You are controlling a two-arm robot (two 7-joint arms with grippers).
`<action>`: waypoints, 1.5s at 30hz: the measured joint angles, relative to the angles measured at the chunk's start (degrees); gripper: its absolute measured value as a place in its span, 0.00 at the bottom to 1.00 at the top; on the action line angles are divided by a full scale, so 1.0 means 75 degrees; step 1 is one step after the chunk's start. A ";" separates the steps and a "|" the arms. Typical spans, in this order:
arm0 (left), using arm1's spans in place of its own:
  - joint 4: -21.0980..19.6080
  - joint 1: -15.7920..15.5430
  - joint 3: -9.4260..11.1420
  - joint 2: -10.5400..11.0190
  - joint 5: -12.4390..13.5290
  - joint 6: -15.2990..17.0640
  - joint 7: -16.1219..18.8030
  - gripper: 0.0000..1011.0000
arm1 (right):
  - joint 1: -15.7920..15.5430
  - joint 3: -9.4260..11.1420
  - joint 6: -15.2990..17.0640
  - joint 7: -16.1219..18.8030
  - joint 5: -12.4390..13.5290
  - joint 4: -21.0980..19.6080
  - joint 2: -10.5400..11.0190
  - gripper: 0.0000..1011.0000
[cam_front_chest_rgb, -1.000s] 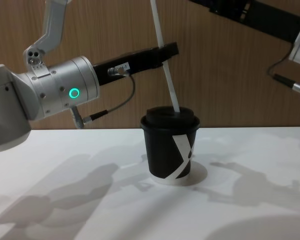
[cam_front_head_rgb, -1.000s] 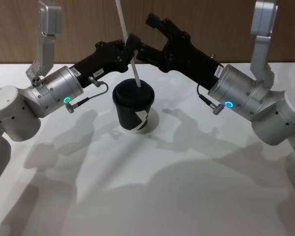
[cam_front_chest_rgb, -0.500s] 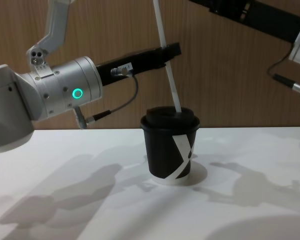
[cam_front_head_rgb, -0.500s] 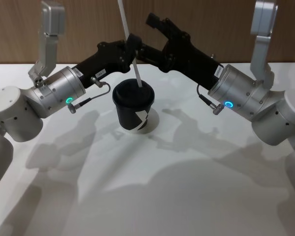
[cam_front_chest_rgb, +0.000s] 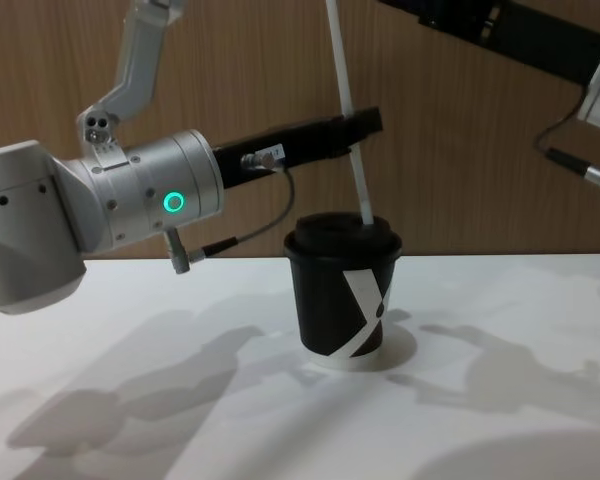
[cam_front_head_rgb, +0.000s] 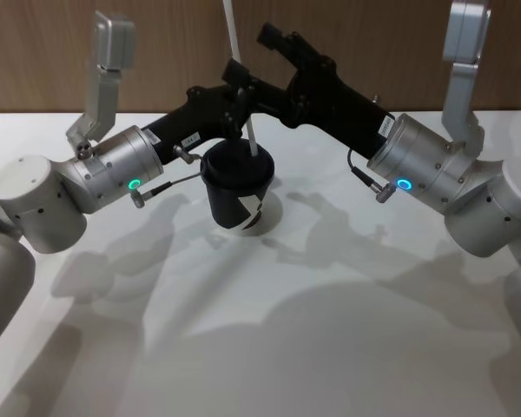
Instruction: Pick up the straw with one hand, pass it to the other hand, and insert it into the cup.
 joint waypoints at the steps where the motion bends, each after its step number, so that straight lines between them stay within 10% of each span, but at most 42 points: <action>1: 0.0009 -0.0002 0.0005 -0.0004 0.0004 0.0005 -0.0005 0.02 | -0.0001 0.0000 0.0000 0.0000 0.0000 0.0000 0.0000 0.99; 30: -0.0680 0.0569 -0.0189 0.0347 -0.0069 0.0102 0.0328 0.89 | -0.0006 0.0017 -0.0011 -0.0188 -0.0055 -0.0157 0.0072 0.99; 45: -0.1475 0.1137 -0.0481 0.0799 -0.0307 -0.0039 0.0518 0.99 | -0.0551 0.0222 0.0470 -0.0747 -0.0079 -0.1050 0.0602 0.99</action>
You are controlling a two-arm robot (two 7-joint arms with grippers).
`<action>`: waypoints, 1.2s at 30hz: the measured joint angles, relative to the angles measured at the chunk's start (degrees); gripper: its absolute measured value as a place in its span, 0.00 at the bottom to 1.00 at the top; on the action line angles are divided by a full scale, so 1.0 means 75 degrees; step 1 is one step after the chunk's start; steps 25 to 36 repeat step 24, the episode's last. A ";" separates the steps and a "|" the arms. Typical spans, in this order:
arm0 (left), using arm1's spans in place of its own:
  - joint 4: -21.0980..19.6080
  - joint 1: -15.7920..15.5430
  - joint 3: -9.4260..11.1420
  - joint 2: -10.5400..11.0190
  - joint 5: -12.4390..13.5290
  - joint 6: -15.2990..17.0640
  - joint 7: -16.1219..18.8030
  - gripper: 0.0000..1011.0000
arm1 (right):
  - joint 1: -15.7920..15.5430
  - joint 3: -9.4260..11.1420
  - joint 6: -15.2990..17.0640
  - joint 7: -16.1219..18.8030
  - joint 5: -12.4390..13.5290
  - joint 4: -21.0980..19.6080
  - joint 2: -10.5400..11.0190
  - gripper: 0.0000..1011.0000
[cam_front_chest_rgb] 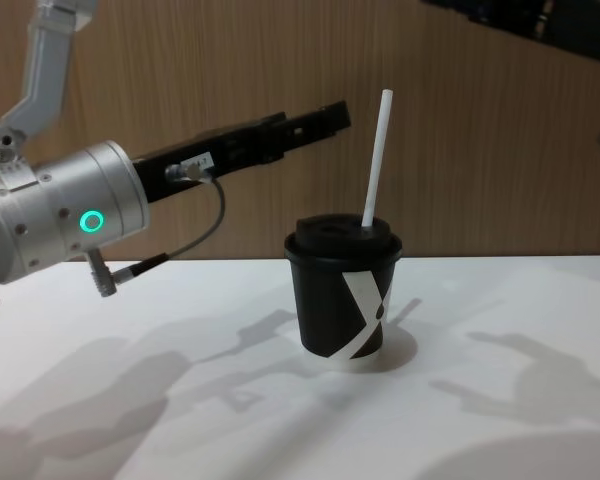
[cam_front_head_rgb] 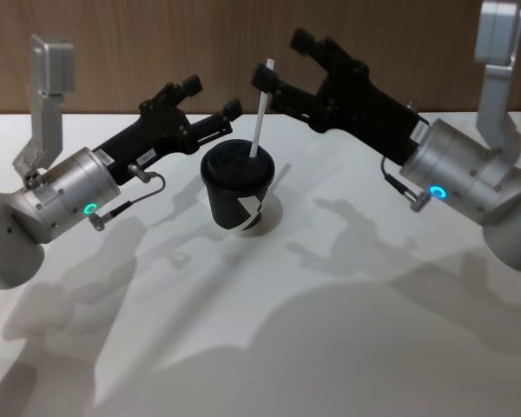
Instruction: Pick up the straw with one hand, pass it to the other hand, and insert it into the cup.
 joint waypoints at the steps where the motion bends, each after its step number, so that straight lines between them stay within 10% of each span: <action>1: -0.0061 0.0048 -0.0027 0.0034 -0.0020 -0.0038 0.0008 0.99 | -0.0112 0.0033 0.0081 -0.0048 0.0026 -0.0133 0.0086 0.99; 36: -0.0478 0.0450 -0.0253 0.0260 -0.0123 -0.0382 0.0031 0.99 | -0.0913 0.0262 0.0642 -0.0328 0.0266 -0.1062 0.0748 0.99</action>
